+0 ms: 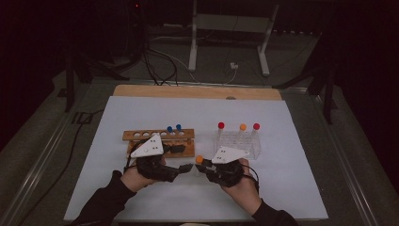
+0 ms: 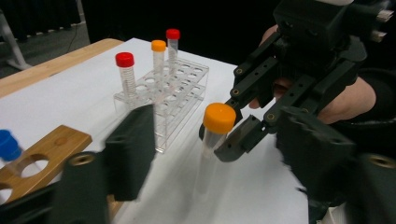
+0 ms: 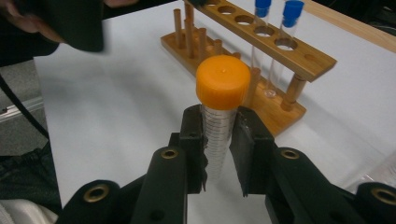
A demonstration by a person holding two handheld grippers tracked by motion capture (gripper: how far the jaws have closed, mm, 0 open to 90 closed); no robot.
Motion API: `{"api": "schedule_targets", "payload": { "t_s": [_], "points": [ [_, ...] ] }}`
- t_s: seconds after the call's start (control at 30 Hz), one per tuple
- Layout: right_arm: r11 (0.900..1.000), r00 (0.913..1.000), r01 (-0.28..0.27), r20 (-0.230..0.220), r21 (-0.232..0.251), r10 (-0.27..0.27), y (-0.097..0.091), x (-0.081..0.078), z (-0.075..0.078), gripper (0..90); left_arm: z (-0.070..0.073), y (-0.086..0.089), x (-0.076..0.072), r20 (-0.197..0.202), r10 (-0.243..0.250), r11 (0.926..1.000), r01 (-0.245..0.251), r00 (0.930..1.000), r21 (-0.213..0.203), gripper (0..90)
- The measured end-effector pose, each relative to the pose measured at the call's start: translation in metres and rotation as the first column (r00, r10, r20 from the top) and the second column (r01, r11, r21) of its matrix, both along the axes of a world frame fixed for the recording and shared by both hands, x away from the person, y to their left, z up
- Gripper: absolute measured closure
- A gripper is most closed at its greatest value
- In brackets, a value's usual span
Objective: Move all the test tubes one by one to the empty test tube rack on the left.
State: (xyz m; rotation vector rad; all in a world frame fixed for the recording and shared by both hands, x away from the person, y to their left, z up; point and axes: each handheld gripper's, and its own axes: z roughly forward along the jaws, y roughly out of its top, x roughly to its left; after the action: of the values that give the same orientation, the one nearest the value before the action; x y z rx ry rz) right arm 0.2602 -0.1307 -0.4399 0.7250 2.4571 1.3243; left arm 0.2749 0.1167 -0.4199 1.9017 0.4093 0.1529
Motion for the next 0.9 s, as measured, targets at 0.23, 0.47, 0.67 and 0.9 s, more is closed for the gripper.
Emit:
{"api": "schedule_targets", "payload": {
  "t_s": [0.23,0.47,0.67,0.9],
  "points": [
    [0.9999,0.9999,-0.014,-0.003,0.002,0.014,0.004,-0.001,0.0,74.7,-0.004,-0.012,0.002,0.023,-0.017,0.9994,0.017,0.9996,0.031,49.5],
    [0.9998,0.9997,-0.022,-0.006,0.0,0.022,0.005,-0.001,0.0,74.7,-0.008,-0.019,0.005,0.033,-0.044,0.9978,0.042,0.9985,0.051,61.6],
    [0.9998,0.9998,-0.022,-0.004,0.003,0.022,0.005,-0.002,0.001,74.7,-0.01,-0.023,0.006,0.037,-0.057,0.9968,0.055,0.9977,0.058,68.5],
    [0.9997,0.9997,-0.02,-0.011,0.017,0.02,0.004,-0.001,0.002,74.4,-0.008,-0.023,0.006,0.056,-0.049,0.997,0.045,0.9972,0.063,71.5]
  ]
}}
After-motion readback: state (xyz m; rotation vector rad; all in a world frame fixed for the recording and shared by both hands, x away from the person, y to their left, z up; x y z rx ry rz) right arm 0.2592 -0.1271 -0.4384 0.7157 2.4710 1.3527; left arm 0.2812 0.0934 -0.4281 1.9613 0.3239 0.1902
